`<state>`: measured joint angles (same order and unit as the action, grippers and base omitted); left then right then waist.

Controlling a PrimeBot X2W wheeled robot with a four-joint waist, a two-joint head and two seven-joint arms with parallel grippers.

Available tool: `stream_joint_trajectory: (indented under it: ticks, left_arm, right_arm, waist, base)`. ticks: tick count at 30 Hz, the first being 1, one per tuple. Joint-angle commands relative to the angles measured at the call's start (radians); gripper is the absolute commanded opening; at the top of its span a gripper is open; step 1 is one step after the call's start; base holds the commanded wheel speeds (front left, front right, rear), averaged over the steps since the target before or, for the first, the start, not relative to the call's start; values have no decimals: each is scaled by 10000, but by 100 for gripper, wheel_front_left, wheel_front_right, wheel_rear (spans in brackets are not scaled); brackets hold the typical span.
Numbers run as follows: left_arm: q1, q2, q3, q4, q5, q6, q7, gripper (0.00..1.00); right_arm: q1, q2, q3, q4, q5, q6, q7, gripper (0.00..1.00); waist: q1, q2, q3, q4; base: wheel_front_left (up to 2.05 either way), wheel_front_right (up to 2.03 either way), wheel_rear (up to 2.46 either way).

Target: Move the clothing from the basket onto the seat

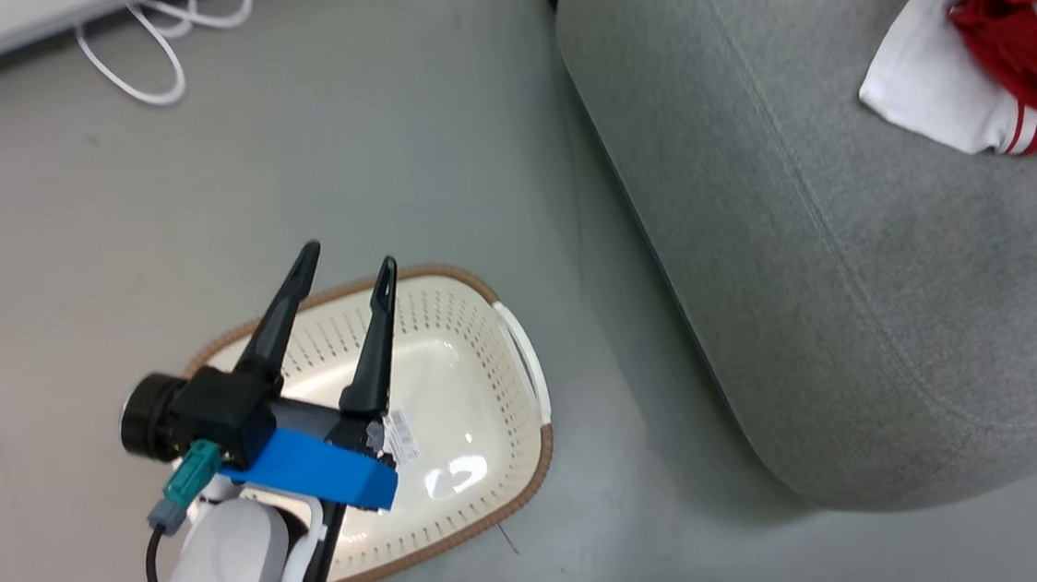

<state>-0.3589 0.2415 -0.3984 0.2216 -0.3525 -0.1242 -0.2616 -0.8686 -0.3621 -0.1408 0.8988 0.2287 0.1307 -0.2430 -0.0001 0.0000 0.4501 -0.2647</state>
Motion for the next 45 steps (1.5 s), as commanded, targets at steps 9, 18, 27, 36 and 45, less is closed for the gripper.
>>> stream_joint_trajectory:
  ticks: [9,18,27,36,45]
  left_arm:
    - [1580,-762,1149,235,84,-91,-48,100]
    - [2560,-981,1892,381,134,-65,-39,100]
    - [2969,-1122,2515,641,165,-66,-40,100]
    - [3036,-1157,2604,1258,-81,-67,-38,100]
    - [3118,-1031,2566,1505,-261,-67,-40,100]
  right_arm:
    - [2419,243,509,-1485,-423,1,284,100]
    - [5115,1227,537,-4369,-1112,3,738,100]
    - [7169,2454,715,-6805,-1468,1,1555,100]
    - [8263,2915,702,-7430,-1418,1,1713,100]
    - [8581,3098,789,-7400,-1298,1,1729,100]
  waist:
    - [1,0,-2812,1070]
    - [1,0,-3745,1689]
    - [1,0,-4218,2315]
    - [1,0,-4589,2797]
    - [1,0,-4729,2804]
  base:
    - [0,0,0]
    - [0,0,0]
    - [0,0,0]
    - [0,0,0]
    - [0,0,0]
